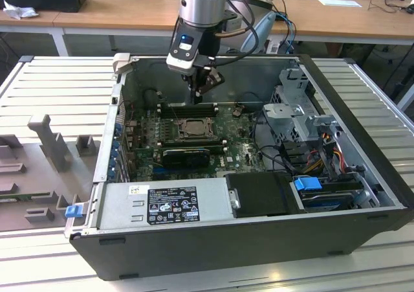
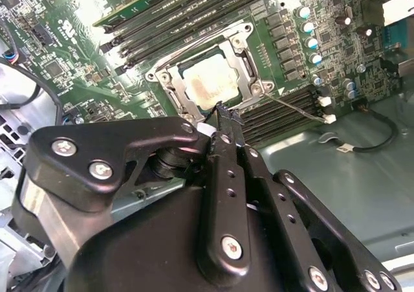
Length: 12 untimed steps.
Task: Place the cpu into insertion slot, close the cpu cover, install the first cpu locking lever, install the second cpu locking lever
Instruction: 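Install the first cpu locking lever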
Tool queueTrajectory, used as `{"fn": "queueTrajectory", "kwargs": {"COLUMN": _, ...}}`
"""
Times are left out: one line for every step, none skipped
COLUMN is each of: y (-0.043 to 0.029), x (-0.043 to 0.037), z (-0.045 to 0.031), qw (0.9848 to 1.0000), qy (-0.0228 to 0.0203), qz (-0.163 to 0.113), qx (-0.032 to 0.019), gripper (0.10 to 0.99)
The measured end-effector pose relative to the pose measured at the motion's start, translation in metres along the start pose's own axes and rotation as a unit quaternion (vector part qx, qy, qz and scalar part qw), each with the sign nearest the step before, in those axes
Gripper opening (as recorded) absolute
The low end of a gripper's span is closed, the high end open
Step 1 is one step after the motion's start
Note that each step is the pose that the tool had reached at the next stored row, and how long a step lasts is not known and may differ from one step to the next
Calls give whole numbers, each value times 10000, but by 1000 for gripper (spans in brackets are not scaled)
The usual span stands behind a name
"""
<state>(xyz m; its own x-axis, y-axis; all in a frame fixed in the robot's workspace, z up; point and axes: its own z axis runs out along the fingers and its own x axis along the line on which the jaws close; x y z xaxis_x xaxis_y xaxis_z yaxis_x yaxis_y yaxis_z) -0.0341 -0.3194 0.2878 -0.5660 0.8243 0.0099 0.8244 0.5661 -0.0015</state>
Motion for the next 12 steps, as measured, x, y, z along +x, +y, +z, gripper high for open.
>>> {"fn": "queueTrajectory", "kwargs": {"y": 0, "x": 0, "z": 0, "qw": 10000, "qy": 0, "qz": -27, "qx": 1, "gripper": 106}}
{"fn": "queueTrajectory", "kwargs": {"y": 0, "x": 0, "z": 0, "qw": 10000, "qy": 0, "qz": -49, "qx": 0, "gripper": 106}}
{"fn": "queueTrajectory", "kwargs": {"y": 0, "x": 0, "z": 0, "qw": 10000, "qy": 0, "qz": -71, "qx": 1, "gripper": 106}}
{"fn": "queueTrajectory", "kwargs": {"y": 0, "x": 0, "z": 0, "qw": 10000, "qy": 0, "qz": -87, "qx": 1, "gripper": 106}}
{"fn": "queueTrajectory", "kwargs": {"y": 0, "x": 0, "z": 0, "qw": 10000, "qy": 0, "qz": -100, "qx": 1, "gripper": 106}}
{"fn": "queueTrajectory", "kwargs": {"y": 0, "x": 0, "z": 0, "qw": 9999, "qy": 0, "qz": -127, "qx": 1, "gripper": 106}}
{"fn": "queueTrajectory", "kwargs": {"y": 0, "x": 0, "z": 0, "qw": 9999, "qy": 0, "qz": -146, "qx": 1, "gripper": 106}}
{"fn": "queueTrajectory", "kwargs": {"y": 0, "x": 0, "z": 0, "qw": 9999, "qy": 0, "qz": -165, "qx": 2, "gripper": 106}}
{"fn": "queueTrajectory", "kwargs": {"y": 0, "x": 0, "z": 0, "qw": 9998, "qy": 0, "qz": -177, "qx": 2, "gripper": 106}}
{"fn": "queueTrajectory", "kwargs": {"y": 0, "x": 0, "z": 0, "qw": 9998, "qy": 0, "qz": -197, "qx": 2, "gripper": 106}}
{"fn": "queueTrajectory", "kwargs": {"y": 0, "x": 0, "z": 0, "qw": 9998, "qy": 0, "qz": -222, "qx": 2, "gripper": 106}}
{"fn": "queueTrajectory", "kwargs": {"y": 0, "x": 0, "z": 0, "qw": 9997, "qy": 0, "qz": -241, "qx": 2, "gripper": 106}}
